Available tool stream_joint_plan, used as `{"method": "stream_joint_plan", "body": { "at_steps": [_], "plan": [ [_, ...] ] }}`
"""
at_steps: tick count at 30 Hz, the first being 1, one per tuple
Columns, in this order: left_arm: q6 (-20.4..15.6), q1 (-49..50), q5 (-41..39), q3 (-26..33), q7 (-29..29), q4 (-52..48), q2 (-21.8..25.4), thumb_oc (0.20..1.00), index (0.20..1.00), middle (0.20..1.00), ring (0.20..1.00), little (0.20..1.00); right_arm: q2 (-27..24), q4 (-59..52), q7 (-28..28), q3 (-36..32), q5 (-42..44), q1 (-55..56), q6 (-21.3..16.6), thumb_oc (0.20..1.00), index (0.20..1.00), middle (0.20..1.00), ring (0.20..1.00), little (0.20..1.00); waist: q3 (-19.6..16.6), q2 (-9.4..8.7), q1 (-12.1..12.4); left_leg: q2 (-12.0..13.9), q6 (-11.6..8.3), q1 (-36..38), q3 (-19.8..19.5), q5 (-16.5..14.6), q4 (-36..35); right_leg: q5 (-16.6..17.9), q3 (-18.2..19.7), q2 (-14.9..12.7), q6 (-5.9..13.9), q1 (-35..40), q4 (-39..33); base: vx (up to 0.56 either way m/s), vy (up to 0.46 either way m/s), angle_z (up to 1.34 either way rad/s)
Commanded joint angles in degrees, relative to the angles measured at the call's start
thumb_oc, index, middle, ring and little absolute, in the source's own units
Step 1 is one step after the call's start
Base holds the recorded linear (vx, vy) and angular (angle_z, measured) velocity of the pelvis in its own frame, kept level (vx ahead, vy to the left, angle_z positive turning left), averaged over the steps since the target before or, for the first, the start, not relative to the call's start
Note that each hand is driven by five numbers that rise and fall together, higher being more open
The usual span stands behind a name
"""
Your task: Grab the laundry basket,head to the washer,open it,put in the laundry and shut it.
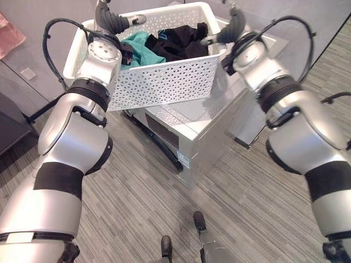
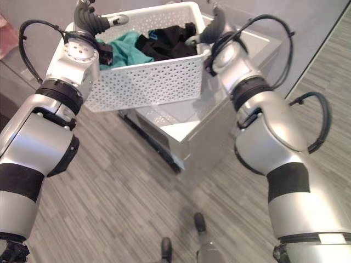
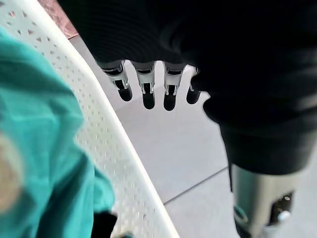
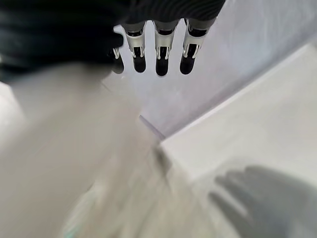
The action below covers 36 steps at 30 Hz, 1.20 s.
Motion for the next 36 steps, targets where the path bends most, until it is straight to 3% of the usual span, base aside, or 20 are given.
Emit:
{"method": "stream_joint_plan", "body": {
  "at_steps": [1,8,11,14,15,17,19,22,23,24,25,26,28,32,33,34,36],
  "plan": [
    [-4.4,-6.29,2.54,-1.89,-0.24,2.14,2.85,1.0,1.0,1.0,1.0,1.0,-4.51,9.19,-0.97,1.25,-5.01,-8.65,-0.59,1.0,1.0,1.0,1.0,1.0,0.11,0.5,1.89,-0.26,-1.89,0.61,-1.68,2.02,0.17,-6.72,-5.92,-2.54,4.49,9.6,-0.15,0.05,0.012,0.02],
    [-4.64,-5.16,4.1,-1.92,-1.85,1.83,5.72,1.0,1.0,1.0,1.0,1.0,-9.68,8.65,0.22,1.04,-6.6,-5.77,-1.2,1.0,1.0,1.0,1.0,1.0,-2.35,-0.13,2.25,-0.45,-1.38,3.68,-1.75,1.47,0.17,-7.28,-6.2,-2.57,4.52,12.81,-0.15,0.01,0.0,0.0],
    [-5.35,-4.06,5.49,-2.44,-2.51,1.11,9.11,1.0,1.0,1.0,1.0,1.0,-12.41,6.0,0.39,-0.1,-4.52,-3.58,-3.3,1.0,1.0,1.0,1.0,1.0,-3.84,-0.58,2.55,-0.54,-0.9,5.37,-1.83,1.25,0.17,-7.53,-6.49,-2.63,4.72,14.57,-0.15,0.01,0.013,0.01],
    [-7.9,-1.44,5.6,-2.19,-2.14,-3.63,14.82,1.0,1.0,1.0,1.0,1.0,-19.49,0.71,0.83,-1.04,-2.31,-0.3,-6.59,1.0,1.0,1.0,1.0,1.0,-4.45,-1.17,2.97,-0.68,-0.45,6.35,-1.89,1.1,0.17,-7.6,-6.66,-2.74,4.86,15.69,-0.15,-0.03,0.017,0.01],
    [-7.87,-1.32,5.64,-2.14,-2.09,-3.76,14.8,1.0,1.0,1.0,1.0,1.0,-19.6,0.56,0.83,-1.1,-2.32,-0.16,-6.56,1.0,1.0,1.0,1.0,1.0,-4.45,-1.18,2.98,-0.68,-0.45,6.4,-1.92,1.09,0.17,-7.62,-6.69,-2.75,4.86,15.75,-0.15,-0.02,0.017,0.05],
    [-11.43,10.19,7.93,4.42,0.86,-22.85,24.64,1.0,1.0,1.0,1.0,1.0,-32.73,-16.05,-0.8,-7.04,-4.98,10.26,-8.32,1.0,1.0,1.0,1.0,1.0,-4.6,-1.72,3.29,-0.83,-0.14,6.98,-2.29,0.94,0.17,-7.86,-7.19,-2.98,4.98,16.5,-0.15,-0.01,0.034,0.15],
    [-14.07,27.08,11.01,15.86,1.87,-40.61,32.21,1.0,1.0,1.0,1.0,1.0,-43.44,-30.38,-1.46,-19.58,-8.64,26.37,-10.15,1.0,1.0,1.0,1.0,1.0,-4.43,-2.07,3.38,-1.02,0.01,6.89,-2.64,1.52,0.17,-7.46,-7.64,-3.26,4.95,16.61,-0.15,0.0,0.027,0.12],
    [-17.49,57.27,15.59,40.09,3.05,-59.32,33.9,1.0,1.0,1.0,1.0,1.0,-47.71,-45.48,-3.06,-46.95,-15.85,58.03,-12.44,1.0,1.0,1.0,1.0,1.0,-5.13,-2.42,2.58,-1.26,0.25,7.53,-3.25,0.95,0.17,-7.95,-7.94,-3.52,5.0,17.38,-0.15,-0.01,0.04,0.05],
    [-17.13,58.52,15.78,40.68,2.97,-60.53,33.79,1.0,1.0,1.0,1.0,1.0,-47.4,-46.9,-2.93,-49.28,-16.19,60.82,-12.18,1.0,1.0,1.0,1.0,1.0,-5.47,-2.59,2.61,-1.17,0.25,7.87,-3.37,0.41,0.17,-8.45,-8.06,-3.44,5.02,17.75,-0.15,0.03,0.045,-0.03],
    [-19.34,74.54,16.24,54.62,2.29,-66.9,30.08,1.0,1.0,1.0,1.0,1.0,-45.18,-52.66,-4.11,-65.83,-19.44,78.63,-13.93,1.0,1.0,1.0,1.0,1.0,-5.42,-3.37,2.07,-1.38,0.48,8.04,-3.68,0.37,0.17,-8.26,-8.12,-3.77,5.13,17.87,-0.15,0.05,0.035,-0.09],
    [-19.52,80.2,17.52,59.41,1.92,-68.81,29.0,1.0,1.0,1.0,1.0,1.0,-43.9,-55.09,-3.57,-72.52,-20.6,85.61,-14.26,1.0,1.0,1.0,1.0,1.0,-5.58,-3.81,2.23,-1.4,0.62,8.34,-3.84,-0.08,0.17,-8.5,-8.14,-3.8,5.18,18.2,-0.15,0.04,0.055,0.02],
    [-19.73,85.26,18.13,63.57,1.42,-72.21,25.79,1.0,1.0,1.0,1.0,1.0,-41.38,-57.76,-3.64,-78.8,-21.9,92.87,-14.74,1.0,1.0,1.0,1.0,1.0,-5.63,-4.13,2.44,-1.46,0.83,8.74,-3.96,-0.62,0.17,-8.85,-8.11,-3.87,5.2,18.59,-0.15,0.04,0.051,0.08],
    [-19.96,93.93,18.18,70.03,0.69,-72.15,18.93,1.0,1.0,1.0,1.0,1.0,-35.2,-57.32,-3.28,-85.21,-22.09,101.31,-15.49,1.0,1.0,1.0,1.0,1.0,-5.09,-4.54,2.82,-1.71,1.39,9.22,-4.1,-1.09,0.17,-8.71,-8.02,-4.09,5.24,18.96,-0.15,0.0,0.07,0.11],
    [-17.78,102.18,19.53,73.01,-0.92,-71.22,10.73,1.0,1.0,1.0,1.0,1.0,-26.46,-50.26,-2.33,-84.72,-19.59,105.47,-15.16,1.0,1.0,1.0,1.0,1.0,-4.0,-5.0,3.63,-2.31,2.54,10.53,-4.33,-1.69,0.17,-8.58,-7.9,-4.54,5.24,19.96,-0.15,-0.03,0.092,-0.1],
    [-16.25,105.42,18.92,72.2,-2.21,-68.06,6.42,1.0,1.0,1.0,1.0,1.0,-22.05,-45.18,-0.88,-82.07,-17.36,106.46,-14.51,1.0,1.0,1.0,1.0,1.0,-3.11,-5.13,3.99,-2.71,3.22,11.11,-4.52,-1.86,0.17,-8.38,-7.94,-4.84,5.28,20.32,-0.13,-0.05,0.139,-0.1],
    [-15.39,106.2,18.29,70.57,-2.98,-65.56,4.97,1.0,1.0,1.0,1.0,1.0,-20.63,-40.4,0.01,-79.46,-15.2,105.99,-14.4,1.0,1.0,1.0,1.0,1.0,-2.64,-5.2,4.06,-3.01,3.62,11.6,-4.48,-1.93,0.17,-8.32,-7.96,-5.12,5.36,20.65,-0.03,-0.09,0.183,-0.04],
    [-13.35,104.72,12.92,63.71,-6.04,-50.42,1.48,1.0,1.0,1.0,1.0,1.0,-16.34,-28.74,3.81,-69.97,-12.59,103.46,-13.0,1.0,1.0,1.0,1.0,1.0,-0.66,-5.17,4.22,-3.78,4.4,12.65,-4.1,-1.89,0.17,-7.93,-7.75,-5.92,5.73,21.04,0.35,-0.1,0.171,0.0]
  ]
}}
